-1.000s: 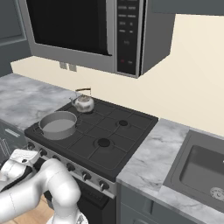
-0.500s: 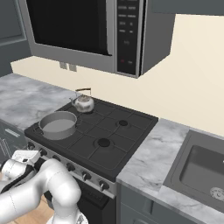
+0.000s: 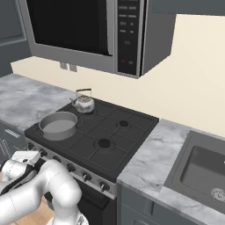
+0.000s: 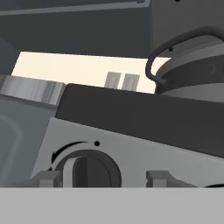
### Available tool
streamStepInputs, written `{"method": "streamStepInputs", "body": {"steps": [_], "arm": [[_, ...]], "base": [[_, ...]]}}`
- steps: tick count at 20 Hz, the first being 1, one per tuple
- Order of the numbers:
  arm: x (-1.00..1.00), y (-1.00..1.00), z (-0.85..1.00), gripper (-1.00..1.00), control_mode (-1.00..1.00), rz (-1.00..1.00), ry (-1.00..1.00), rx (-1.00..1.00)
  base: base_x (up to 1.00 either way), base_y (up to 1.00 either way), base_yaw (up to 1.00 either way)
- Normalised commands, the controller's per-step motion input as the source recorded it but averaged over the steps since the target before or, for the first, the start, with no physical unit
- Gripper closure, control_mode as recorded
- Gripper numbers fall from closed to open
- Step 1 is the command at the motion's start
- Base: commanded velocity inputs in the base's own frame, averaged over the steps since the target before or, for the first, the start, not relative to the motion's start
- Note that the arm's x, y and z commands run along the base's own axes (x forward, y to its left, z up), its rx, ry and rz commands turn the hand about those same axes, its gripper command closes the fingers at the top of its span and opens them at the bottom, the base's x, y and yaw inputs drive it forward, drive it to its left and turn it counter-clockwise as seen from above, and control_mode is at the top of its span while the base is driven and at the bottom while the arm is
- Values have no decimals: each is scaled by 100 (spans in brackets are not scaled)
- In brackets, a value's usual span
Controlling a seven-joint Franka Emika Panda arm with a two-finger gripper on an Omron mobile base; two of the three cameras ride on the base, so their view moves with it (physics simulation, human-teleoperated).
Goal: Pick the kettle from the cabinet and place it on a stove burner. Then pick the pot from the counter and place it on another stove burner. Finally, turn both burners on.
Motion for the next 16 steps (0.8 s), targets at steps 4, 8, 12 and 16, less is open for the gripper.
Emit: {"method": "streamStepInputs", "body": {"steps": [4,8,12,16], "arm": [[-3,1,-2,-100,-100,0,0,-1],[-26,25,4,-100,-100,0,0,0],[-34,36,8,-100,-100,0,0,0],[-40,23,12,-100,-100,0,0,0]], "base": [[0,0,0],[0,0,0],[0,0,0],[0,0,0]]}}
